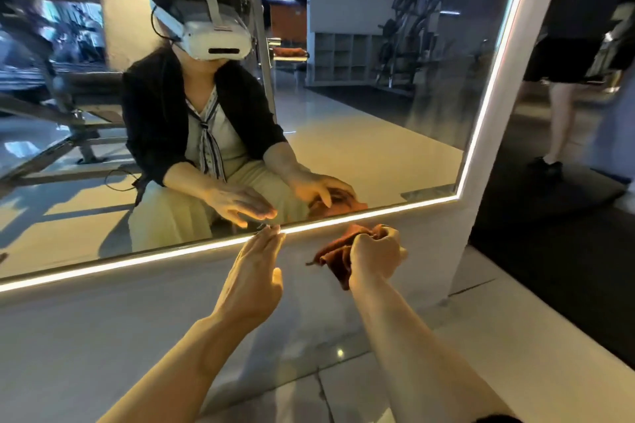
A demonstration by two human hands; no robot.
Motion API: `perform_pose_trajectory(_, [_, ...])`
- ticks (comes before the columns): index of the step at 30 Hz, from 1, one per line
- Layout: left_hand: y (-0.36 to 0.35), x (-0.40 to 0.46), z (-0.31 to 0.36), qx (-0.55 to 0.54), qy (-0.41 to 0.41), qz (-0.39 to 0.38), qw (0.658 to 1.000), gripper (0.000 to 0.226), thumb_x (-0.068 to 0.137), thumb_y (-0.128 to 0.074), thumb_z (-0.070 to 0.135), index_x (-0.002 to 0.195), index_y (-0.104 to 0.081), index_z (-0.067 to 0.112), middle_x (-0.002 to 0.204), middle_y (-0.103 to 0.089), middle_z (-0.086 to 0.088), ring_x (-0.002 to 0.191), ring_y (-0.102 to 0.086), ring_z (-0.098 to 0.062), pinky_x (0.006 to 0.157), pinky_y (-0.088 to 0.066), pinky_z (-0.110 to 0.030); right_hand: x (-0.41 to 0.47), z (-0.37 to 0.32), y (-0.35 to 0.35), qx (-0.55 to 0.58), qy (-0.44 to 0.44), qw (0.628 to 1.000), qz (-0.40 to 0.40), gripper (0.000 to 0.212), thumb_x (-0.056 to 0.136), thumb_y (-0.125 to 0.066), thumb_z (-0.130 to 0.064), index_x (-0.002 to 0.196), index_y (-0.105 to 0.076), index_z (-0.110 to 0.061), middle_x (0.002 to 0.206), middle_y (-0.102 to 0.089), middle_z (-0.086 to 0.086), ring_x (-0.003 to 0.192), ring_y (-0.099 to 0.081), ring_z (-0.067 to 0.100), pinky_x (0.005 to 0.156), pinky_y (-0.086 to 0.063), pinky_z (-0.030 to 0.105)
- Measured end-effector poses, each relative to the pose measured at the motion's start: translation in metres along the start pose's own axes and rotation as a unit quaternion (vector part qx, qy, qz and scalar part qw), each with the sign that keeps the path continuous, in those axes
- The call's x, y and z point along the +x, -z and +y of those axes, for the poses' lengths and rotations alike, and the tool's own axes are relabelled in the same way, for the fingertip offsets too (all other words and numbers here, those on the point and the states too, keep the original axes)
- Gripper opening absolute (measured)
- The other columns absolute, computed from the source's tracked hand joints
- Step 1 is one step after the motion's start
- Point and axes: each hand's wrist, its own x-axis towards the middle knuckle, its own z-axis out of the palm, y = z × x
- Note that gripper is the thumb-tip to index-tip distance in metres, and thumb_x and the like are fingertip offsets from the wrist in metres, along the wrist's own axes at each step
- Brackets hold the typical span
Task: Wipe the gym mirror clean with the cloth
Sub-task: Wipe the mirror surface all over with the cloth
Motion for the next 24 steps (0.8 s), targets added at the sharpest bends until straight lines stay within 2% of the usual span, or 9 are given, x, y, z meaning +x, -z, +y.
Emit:
perform_pose_trajectory(2, [0.000,-0.011,-0.015,0.009,0.009,0.002,1.000,0.066,0.091,-0.054,-0.004,0.153,-0.035,0.010,0.162,-0.027,-0.003,0.152,-0.017,-0.015,0.107,0.005,-0.002,-0.006,0.003,-0.013,0.011,-0.013,1.000,0.004,0.012,0.092,-0.056,-0.009,0.102,-0.057,-0.015,0.117,-0.043,0.007,0.079,-0.063,0.032,0.066,-0.057,0.040])
perform_pose_trajectory(6, [0.022,-0.019,-0.038,0.037,0.004,0.022,0.999,0.066,0.092,-0.056,-0.003,0.153,-0.035,0.012,0.161,-0.028,0.001,0.151,-0.021,-0.014,0.115,-0.005,-0.014,-0.061,0.027,-0.061,-0.045,0.041,0.991,-0.117,0.015,0.069,-0.046,-0.024,0.080,-0.057,-0.026,0.098,-0.053,-0.003,0.072,-0.065,0.035,0.077,-0.059,0.053])
perform_pose_trajectory(8, [0.038,-0.021,-0.045,0.026,0.033,0.052,0.998,0.064,0.093,-0.057,-0.002,0.152,-0.038,0.013,0.160,-0.032,0.001,0.148,-0.028,-0.016,0.114,-0.012,-0.016,-0.090,0.028,-0.070,-0.057,0.055,0.985,-0.155,0.018,0.072,-0.052,-0.020,0.082,-0.066,-0.026,0.098,-0.063,0.001,0.080,-0.065,0.025,0.089,-0.056,0.042])
perform_pose_trajectory(12, [0.052,-0.026,-0.056,0.018,0.049,0.050,0.997,0.060,0.093,-0.056,-0.001,0.150,-0.041,0.011,0.157,-0.038,-0.003,0.145,-0.034,-0.018,0.109,-0.014,-0.013,-0.071,0.019,-0.062,0.023,0.092,0.995,0.026,0.036,0.086,-0.054,0.005,0.120,-0.059,-0.009,0.117,-0.044,0.009,0.092,-0.050,0.021,0.090,-0.038,0.019])
perform_pose_trajectory(14, [0.053,-0.024,-0.061,0.021,0.035,0.033,0.999,0.059,0.092,-0.056,-0.002,0.149,-0.043,0.010,0.156,-0.040,-0.004,0.144,-0.035,-0.018,0.109,-0.014,-0.011,-0.046,0.016,-0.061,0.079,0.091,0.988,0.093,0.045,0.084,-0.052,0.008,0.126,-0.053,-0.009,0.124,-0.037,0.009,0.099,-0.058,0.031,0.101,-0.048,0.039])
perform_pose_trajectory(16, [0.053,-0.022,-0.065,0.023,0.023,0.022,0.999,0.058,0.092,-0.056,0.000,0.148,-0.044,0.011,0.156,-0.040,-0.002,0.144,-0.034,-0.017,0.109,-0.014,-0.011,-0.041,0.017,-0.068,0.061,0.085,0.989,0.100,0.042,0.085,-0.055,0.004,0.126,-0.055,-0.008,0.126,-0.041,0.013,0.105,-0.058,0.038,0.093,-0.052,0.052])
perform_pose_trajectory(19, [0.054,-0.016,-0.067,0.026,0.016,0.021,0.999,0.056,0.094,-0.057,0.004,0.148,-0.046,0.015,0.155,-0.041,0.003,0.143,-0.035,-0.015,0.111,-0.021,-0.016,-0.080,0.031,-0.081,0.019,0.208,0.978,0.009,0.025,0.088,-0.065,-0.004,0.113,-0.066,-0.006,0.118,-0.054,0.016,0.106,-0.055,0.028,0.094,-0.049,0.038])
perform_pose_trajectory(22, [0.055,-0.012,-0.066,0.028,0.005,0.024,0.999,0.053,0.089,-0.062,0.000,0.141,-0.055,0.012,0.145,-0.053,-0.002,0.135,-0.047,-0.022,0.104,-0.027,-0.017,-0.115,0.046,-0.086,0.002,0.286,0.952,-0.111,0.025,0.082,-0.071,0.002,0.102,-0.070,-0.011,0.112,-0.052,0.003,0.102,-0.058,0.019,0.090,-0.048,0.018])
perform_pose_trajectory(24, [0.055,-0.013,-0.068,0.028,-0.003,0.027,0.999,0.050,0.087,-0.065,-0.002,0.135,-0.060,0.009,0.139,-0.059,-0.007,0.130,-0.052,-0.027,0.102,-0.028,-0.020,-0.102,0.040,-0.085,0.017,0.278,0.959,-0.051,0.034,0.078,-0.068,0.009,0.107,-0.070,-0.009,0.113,-0.052,0.005,0.102,-0.057,0.020,0.090,-0.042,0.008])
